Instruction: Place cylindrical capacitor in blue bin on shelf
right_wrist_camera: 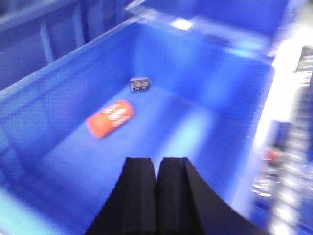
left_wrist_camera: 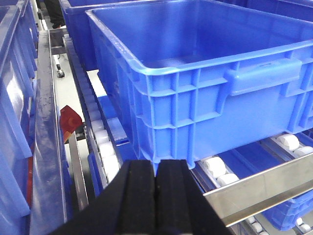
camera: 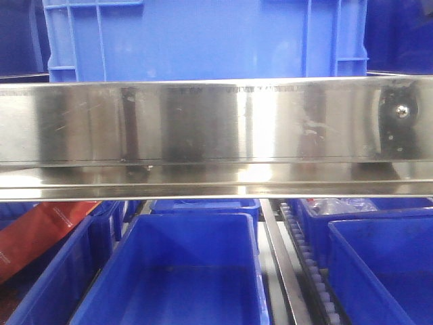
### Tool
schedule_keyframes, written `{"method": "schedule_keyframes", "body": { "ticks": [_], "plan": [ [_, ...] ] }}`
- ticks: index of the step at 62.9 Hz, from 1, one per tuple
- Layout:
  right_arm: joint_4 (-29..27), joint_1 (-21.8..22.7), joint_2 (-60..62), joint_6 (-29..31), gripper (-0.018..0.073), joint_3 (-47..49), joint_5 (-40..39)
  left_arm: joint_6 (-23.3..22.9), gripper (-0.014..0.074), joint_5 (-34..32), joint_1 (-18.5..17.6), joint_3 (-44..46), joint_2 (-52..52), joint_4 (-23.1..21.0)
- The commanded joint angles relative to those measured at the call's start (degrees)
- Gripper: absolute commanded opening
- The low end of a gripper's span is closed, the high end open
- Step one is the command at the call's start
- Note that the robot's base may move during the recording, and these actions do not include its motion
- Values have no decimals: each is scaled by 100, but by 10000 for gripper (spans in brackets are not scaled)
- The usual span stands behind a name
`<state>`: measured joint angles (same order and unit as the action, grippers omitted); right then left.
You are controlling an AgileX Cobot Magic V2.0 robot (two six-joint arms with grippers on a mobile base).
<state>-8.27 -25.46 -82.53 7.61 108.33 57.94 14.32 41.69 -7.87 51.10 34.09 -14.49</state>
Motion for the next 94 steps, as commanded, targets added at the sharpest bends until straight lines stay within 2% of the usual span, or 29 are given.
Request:
{"method": "schedule_keyframes", "body": {
  "ticks": [1,26,43,53,94],
  "plan": [
    [158,44,621,-14,-154,-658,-340,-42,-111,-63,26,-1,-24,-59],
    [215,44,3631,-14,-154,-4859,-2829,-42,-111,-63,26,-1,-24,-59],
    [215,44,5311,-14,-154,-6933,-3780,-42,-111,-63,26,-1,-24,-59],
    [215,44,5745,-14,-154,-7395,-4000,-42,-111,-63,26,-1,-24,-59],
    [215,44,5760,-14,-154,-7406,-4034,-42,-111,-63,26,-1,-24,-59]
  ]
}}
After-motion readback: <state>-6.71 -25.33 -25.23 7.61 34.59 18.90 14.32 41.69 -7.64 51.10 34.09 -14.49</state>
